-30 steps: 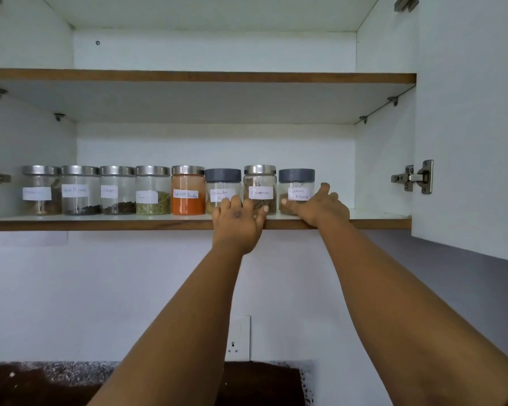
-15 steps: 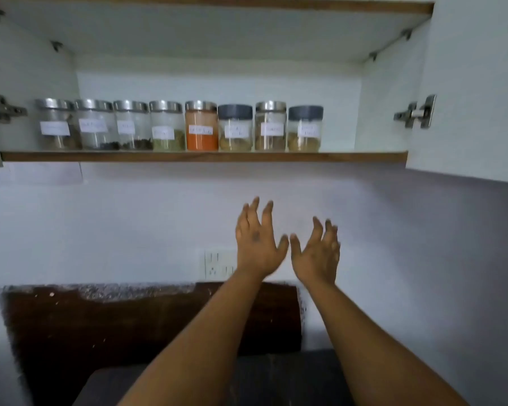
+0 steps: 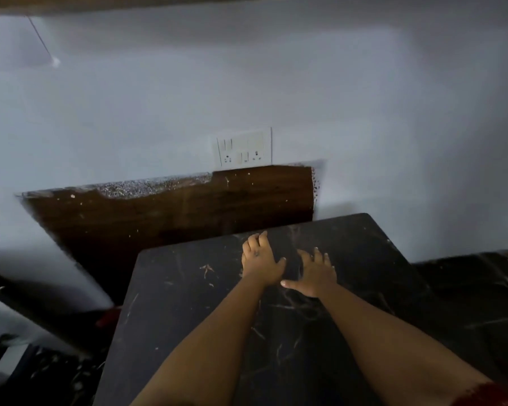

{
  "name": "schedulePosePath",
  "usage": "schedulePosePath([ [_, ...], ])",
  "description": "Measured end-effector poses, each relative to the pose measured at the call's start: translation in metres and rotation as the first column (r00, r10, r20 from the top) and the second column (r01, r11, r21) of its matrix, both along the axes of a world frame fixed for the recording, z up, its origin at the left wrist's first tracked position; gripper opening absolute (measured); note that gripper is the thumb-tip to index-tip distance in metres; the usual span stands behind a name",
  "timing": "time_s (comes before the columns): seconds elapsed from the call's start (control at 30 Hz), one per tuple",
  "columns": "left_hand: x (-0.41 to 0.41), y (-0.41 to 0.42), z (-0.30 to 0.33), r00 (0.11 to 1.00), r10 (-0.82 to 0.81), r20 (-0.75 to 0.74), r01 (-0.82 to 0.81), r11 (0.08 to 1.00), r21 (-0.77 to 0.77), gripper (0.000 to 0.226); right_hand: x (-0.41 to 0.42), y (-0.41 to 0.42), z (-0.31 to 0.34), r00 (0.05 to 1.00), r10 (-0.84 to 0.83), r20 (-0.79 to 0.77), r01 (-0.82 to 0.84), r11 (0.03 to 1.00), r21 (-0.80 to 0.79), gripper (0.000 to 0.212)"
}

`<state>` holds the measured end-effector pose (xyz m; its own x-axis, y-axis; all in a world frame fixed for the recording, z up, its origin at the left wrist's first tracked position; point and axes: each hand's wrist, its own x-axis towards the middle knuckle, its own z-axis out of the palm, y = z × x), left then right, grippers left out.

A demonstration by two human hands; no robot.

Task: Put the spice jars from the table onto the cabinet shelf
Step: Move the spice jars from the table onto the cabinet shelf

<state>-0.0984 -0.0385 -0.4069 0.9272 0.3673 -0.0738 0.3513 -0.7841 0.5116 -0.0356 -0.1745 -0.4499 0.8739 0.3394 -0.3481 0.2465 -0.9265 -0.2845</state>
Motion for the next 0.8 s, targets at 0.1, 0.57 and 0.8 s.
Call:
schedulePosePath([
  [0.1, -0.011, 0.002, -0.017, 0.999, -0.029, -0.032, 0.028, 0.999, -0.022, 0.081, -0.005, -0.002, -0.021, 0.97, -0.209, -0.124, 0.217, 0.975, 0.054, 0.085],
  [0.57, -0.019, 0.006, -0.038, 0.972, 0.146, -0.186, -0.225, 0.815, -0.534, 0.057, -0.029, 0.001, -0.011, 0.905, -0.397, 0.155, 0.294, 0.845, 0.446, 0.026],
  [0.8, -0.027, 0.027, -0.033, 0.869, 0.333, -0.366, -0.311, -0.209, -0.927, 0.081, -0.034, 0.011, 0.032, 0.904, -0.286, 0.317, -0.004, 0.737, 0.676, 0.019],
])
